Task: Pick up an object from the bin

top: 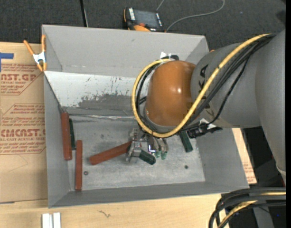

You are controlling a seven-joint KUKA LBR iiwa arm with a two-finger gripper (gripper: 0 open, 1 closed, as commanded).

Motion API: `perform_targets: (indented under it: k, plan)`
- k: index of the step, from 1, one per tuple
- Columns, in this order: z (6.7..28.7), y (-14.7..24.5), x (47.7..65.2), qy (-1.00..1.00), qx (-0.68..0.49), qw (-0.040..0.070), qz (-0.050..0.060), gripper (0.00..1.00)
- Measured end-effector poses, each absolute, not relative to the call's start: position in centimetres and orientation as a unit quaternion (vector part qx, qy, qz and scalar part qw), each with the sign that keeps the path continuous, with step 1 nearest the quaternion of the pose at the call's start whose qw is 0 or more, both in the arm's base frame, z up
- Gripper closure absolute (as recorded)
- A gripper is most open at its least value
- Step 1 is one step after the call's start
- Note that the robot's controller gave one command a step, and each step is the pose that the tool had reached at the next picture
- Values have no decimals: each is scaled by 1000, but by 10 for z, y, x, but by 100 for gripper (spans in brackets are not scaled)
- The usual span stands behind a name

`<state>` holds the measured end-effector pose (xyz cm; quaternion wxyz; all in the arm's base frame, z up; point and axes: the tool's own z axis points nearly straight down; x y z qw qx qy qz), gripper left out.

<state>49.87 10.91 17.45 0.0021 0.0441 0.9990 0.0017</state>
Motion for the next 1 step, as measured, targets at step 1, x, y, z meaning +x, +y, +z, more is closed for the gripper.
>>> perform_targets:
  k: [1]
  plan:
    - [271,105,506,999,48,5,2,100]
